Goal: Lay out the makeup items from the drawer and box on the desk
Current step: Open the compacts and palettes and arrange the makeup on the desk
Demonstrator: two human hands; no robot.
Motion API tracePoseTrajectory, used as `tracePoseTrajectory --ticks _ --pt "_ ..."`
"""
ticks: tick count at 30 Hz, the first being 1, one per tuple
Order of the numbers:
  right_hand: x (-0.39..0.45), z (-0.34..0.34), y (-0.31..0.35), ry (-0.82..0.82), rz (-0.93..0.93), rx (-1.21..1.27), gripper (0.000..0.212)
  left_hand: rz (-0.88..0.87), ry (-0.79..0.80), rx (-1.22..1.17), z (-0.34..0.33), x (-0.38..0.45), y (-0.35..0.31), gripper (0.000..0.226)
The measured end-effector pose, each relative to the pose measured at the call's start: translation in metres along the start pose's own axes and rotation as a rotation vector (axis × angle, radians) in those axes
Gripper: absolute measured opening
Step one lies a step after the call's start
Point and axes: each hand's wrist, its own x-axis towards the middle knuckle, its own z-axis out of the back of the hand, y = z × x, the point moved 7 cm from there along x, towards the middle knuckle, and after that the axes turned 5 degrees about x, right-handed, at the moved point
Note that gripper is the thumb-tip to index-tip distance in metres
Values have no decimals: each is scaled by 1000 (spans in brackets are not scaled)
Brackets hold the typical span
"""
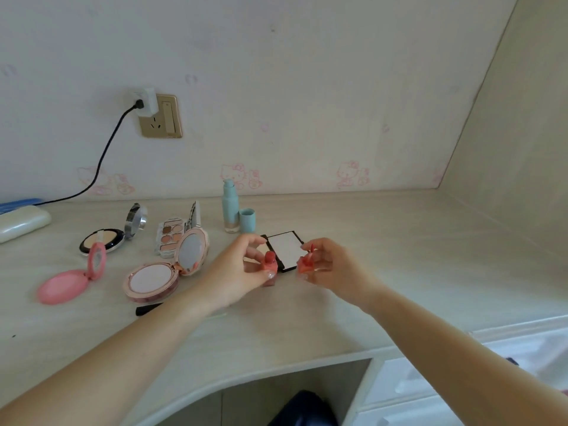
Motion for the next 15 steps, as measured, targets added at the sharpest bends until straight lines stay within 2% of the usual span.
tracePoseTrajectory --ticks 9,15 --pt "-14 -28 -13 16 36 -165 65 -68 49 327 14 -30 10 49" --pt "-14 -37 -10 39 59 -187 77 -79 61 302 10 -35 7 53"
